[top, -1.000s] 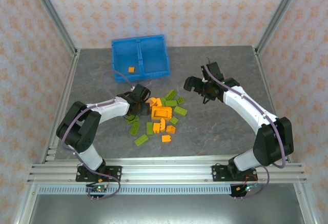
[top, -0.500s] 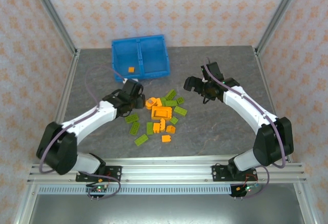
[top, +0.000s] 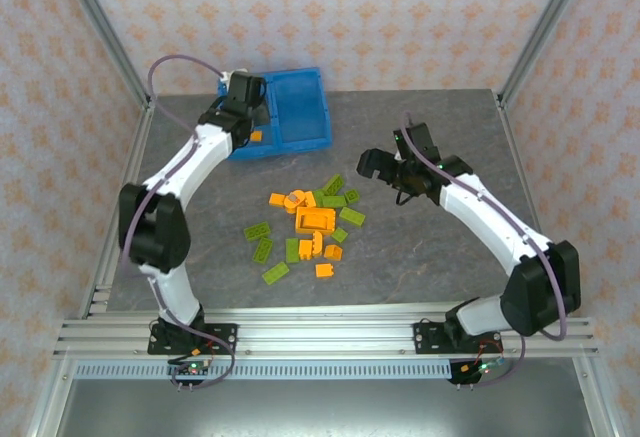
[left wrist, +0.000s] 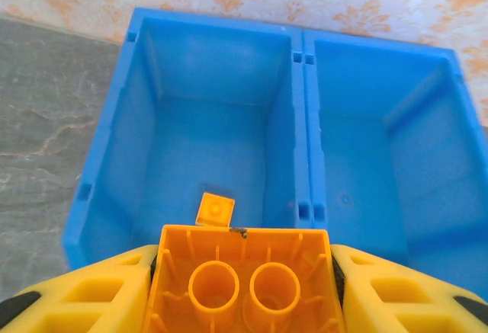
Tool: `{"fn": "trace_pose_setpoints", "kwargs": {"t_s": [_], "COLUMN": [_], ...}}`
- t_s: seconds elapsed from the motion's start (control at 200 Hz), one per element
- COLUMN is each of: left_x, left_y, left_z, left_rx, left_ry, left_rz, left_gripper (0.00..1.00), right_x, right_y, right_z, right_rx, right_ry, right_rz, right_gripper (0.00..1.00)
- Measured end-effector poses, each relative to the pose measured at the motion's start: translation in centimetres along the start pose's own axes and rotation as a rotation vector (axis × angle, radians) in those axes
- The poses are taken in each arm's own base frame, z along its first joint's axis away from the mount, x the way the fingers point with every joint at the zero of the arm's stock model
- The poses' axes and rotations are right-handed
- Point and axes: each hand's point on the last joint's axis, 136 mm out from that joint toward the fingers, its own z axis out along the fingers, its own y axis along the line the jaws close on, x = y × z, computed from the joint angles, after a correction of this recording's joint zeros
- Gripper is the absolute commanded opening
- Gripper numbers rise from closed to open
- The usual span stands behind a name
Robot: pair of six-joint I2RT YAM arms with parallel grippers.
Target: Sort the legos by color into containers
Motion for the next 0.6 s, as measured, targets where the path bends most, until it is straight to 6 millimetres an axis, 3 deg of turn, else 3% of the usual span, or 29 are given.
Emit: {"fn": "trace_pose_setpoints", "kwargs": {"t_s": [0.13, 0.31, 0.46, 0.601], "left_x": [0.5, 2.8, 4.1, 4.3], "left_y": [0.4, 1.9, 2.2, 2.3], "left_z": [5.5, 12.1, 14.5, 15.0], "left_rx": [-0.03, -0.096, -0.142, -0.154], "left_ry": [0.059, 0.154, 0.203, 0.224], "left_rz": [-0.061, -0.137, -0.154, -0.162], "left_gripper": [0.44, 0.45, 0.48, 0.59], "right_x": [0.3, 0.6, 0.7, 0.6], "right_y": [-0.5, -1.2, -1.5, -1.6], "right_z": [-1.4, -2.0, -1.9, -1.9], "right_rx": [0.0, 0.02, 0.034, 0.039], "right_ry": [-0.026, -0.037, -0.039, -0.042], "right_rz": [0.004, 0.007, 0.011, 0.011], "right_gripper": [1.0, 0.99, 0.99, 0.99]}}
